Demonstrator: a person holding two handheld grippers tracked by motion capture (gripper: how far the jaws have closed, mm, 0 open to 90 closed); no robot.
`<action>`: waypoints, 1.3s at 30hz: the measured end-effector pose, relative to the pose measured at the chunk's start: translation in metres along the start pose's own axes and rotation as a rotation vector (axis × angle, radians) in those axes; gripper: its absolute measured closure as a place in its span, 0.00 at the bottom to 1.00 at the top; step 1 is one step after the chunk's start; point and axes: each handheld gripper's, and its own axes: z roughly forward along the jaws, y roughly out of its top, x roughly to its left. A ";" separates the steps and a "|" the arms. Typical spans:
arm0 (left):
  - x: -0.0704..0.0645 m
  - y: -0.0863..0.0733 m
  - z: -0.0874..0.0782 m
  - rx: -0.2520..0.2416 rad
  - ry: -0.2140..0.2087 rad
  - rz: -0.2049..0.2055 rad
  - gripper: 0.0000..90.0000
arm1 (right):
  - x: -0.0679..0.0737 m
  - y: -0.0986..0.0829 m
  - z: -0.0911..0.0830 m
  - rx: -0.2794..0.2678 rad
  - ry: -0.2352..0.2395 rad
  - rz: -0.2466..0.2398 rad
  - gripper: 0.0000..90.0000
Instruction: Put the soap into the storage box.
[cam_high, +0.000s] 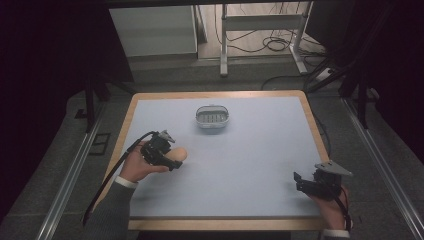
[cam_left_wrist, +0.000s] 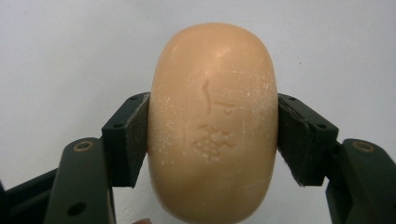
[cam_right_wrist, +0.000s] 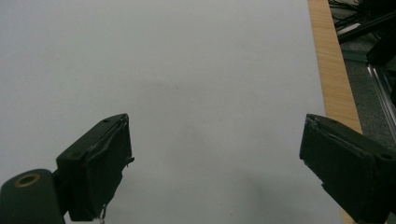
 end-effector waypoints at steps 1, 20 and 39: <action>0.000 0.000 0.000 -0.002 -0.002 -0.003 0.36 | 0.000 0.000 0.000 0.000 0.000 0.000 0.10; 0.001 0.014 -0.005 -0.018 0.014 0.016 0.36 | -0.001 -0.001 0.001 0.006 -0.003 0.002 0.10; 0.002 0.023 -0.003 -0.027 0.000 0.016 0.36 | -0.001 -0.002 0.002 0.015 -0.011 0.003 0.10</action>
